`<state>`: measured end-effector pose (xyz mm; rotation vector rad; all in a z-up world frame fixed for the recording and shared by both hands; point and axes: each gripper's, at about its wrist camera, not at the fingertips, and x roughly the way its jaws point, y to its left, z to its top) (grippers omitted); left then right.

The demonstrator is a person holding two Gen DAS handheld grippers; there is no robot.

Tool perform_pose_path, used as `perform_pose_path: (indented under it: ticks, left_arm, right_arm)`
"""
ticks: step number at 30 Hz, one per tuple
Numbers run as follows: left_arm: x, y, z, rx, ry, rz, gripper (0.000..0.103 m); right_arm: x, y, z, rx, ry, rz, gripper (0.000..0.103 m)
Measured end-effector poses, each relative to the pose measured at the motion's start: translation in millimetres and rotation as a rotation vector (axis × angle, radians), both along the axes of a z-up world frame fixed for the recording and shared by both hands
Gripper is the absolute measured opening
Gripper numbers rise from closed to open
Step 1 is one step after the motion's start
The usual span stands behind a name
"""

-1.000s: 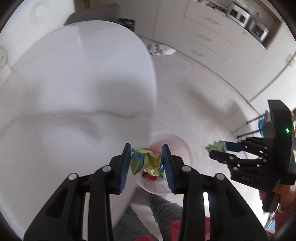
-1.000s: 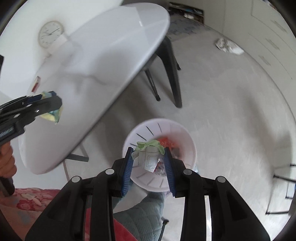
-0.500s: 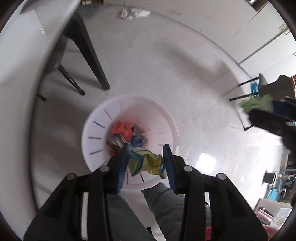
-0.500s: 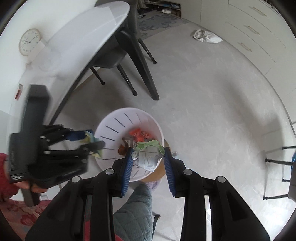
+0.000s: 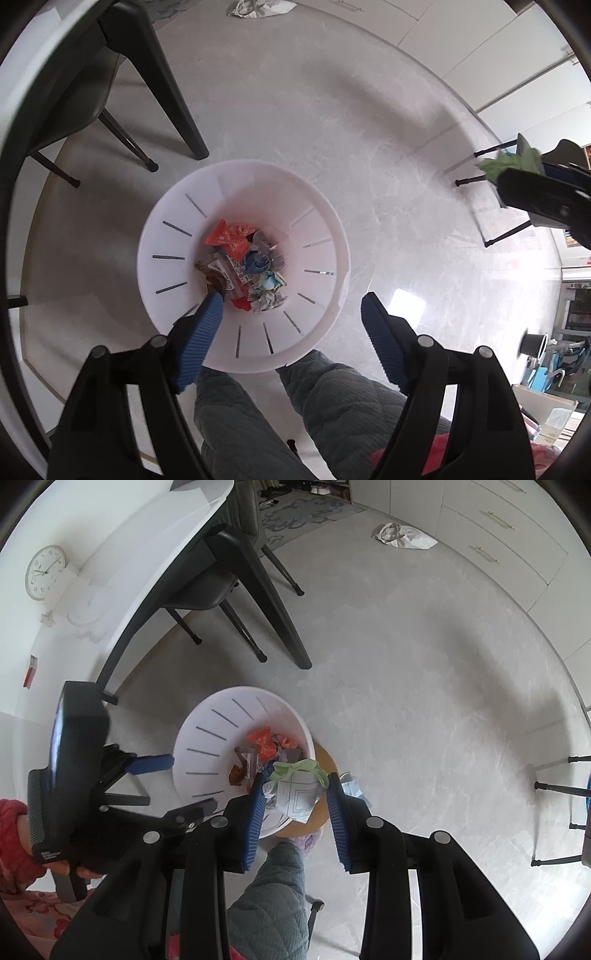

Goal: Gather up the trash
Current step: 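Open the right gripper over the bin to drop the white wrapper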

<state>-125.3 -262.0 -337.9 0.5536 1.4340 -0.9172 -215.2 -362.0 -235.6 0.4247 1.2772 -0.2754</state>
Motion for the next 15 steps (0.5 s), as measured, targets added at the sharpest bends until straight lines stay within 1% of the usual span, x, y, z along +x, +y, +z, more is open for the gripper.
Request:
perform_pose_path:
  ticks: [3,6,8,9,11,14,15]
  left_arm:
    - [-0.4,2.1,18.8,-0.022,-0.015,0.011,0.076]
    - [-1.5,9.7,51.0,-0.068,-0.046,0.032,0.081]
    - [-1.8,18.6,80.3,-0.113,-0.100,0.050,0.092]
    - [-1.6,25.5,97.1,-0.138,-0.138,0.062,0.093]
    - [-0.3,36.0,116.6,-0.164,-0.177,0.080,0.095]
    - [4.0,54.2,136.0,-0.159,-0.223,0.124,0.095]
    - [5.9,61.9,141.2,-0.158,-0.238,0.151,0.095]
  right_arm:
    - [-1.2,-0.7,1.3,-0.006,-0.008,-0.006,0.035]
    - [0.3,-0.9,-0.3,-0.009,-0.012,-0.005,0.035]
    - [3.0,1.6,-4.1,-0.013,-0.010,0.006,0.035]
    - [5.0,3.6,-7.4,-0.013,-0.007,0.014,0.035]
    - [10.4,10.4,-17.9,-0.001,0.001,0.034,0.035]
    - [23.2,26.4,-42.2,0.017,0.021,0.090,0.035]
    - [28.7,34.7,-55.3,0.026,0.031,0.115,0.035]
